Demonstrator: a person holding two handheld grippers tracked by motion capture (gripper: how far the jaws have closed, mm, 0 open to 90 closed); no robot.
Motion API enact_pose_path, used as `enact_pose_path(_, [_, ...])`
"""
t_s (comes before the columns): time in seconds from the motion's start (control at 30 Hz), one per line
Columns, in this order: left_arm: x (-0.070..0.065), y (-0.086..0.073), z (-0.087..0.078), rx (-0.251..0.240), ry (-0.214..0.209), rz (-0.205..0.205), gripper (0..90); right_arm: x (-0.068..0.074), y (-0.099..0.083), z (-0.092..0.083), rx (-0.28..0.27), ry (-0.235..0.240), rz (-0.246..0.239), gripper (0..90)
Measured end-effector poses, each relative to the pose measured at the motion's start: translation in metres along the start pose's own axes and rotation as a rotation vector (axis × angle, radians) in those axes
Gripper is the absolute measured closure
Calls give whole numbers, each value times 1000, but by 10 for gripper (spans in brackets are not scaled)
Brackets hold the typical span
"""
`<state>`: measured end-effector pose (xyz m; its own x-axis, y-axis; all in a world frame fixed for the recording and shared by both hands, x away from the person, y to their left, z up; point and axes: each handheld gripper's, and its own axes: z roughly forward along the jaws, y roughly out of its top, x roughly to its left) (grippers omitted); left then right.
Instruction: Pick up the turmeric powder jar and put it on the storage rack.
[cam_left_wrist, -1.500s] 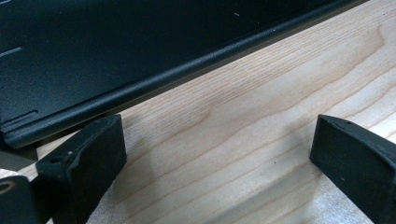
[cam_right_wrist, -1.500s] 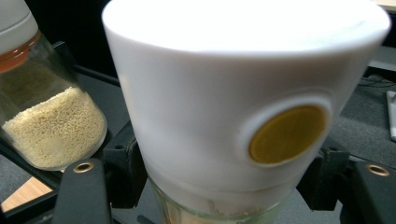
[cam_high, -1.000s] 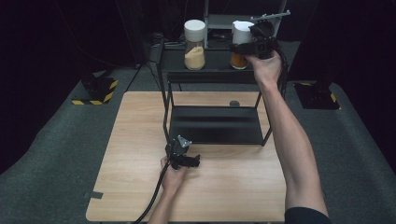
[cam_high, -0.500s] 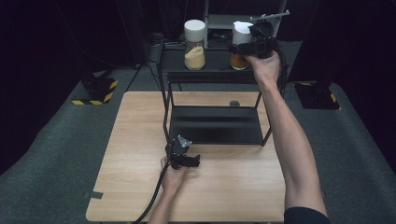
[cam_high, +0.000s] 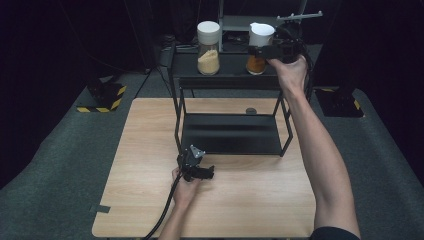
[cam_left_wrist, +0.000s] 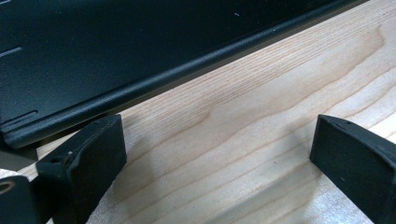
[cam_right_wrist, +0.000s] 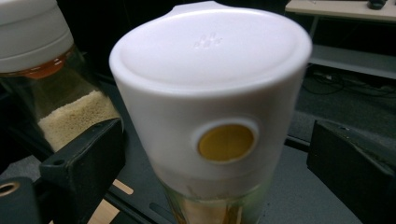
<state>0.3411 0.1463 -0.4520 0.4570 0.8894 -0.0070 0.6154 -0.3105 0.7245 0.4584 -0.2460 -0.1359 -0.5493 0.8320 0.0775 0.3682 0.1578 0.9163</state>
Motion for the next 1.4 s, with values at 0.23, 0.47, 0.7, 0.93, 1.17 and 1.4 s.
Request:
enact_pose_path(0.23, [0,0,0,1,0,1,34,-5,-4,-9,16,0,-7,32])
enact_pose_path(0.47, [0,0,0,1,1,1,34,-11,-13,-15,9,20,-4,42])
enact_pose_path(0.7, [0,0,0,1,1,1,34,-11,-14,-22,14,5,-19,48])
enact_pose_path(0.93, [0,0,0,1,2,2,34,-14,-20,-26,21,3,-22,57])
enact_pose_path(1.17, [0,0,0,2,1,3,34,-17,-24,-33,22,5,-25,60])
enact_pose_path(1.4, [0,0,0,1,2,2,34,-16,-24,-39,22,9,-42,60])
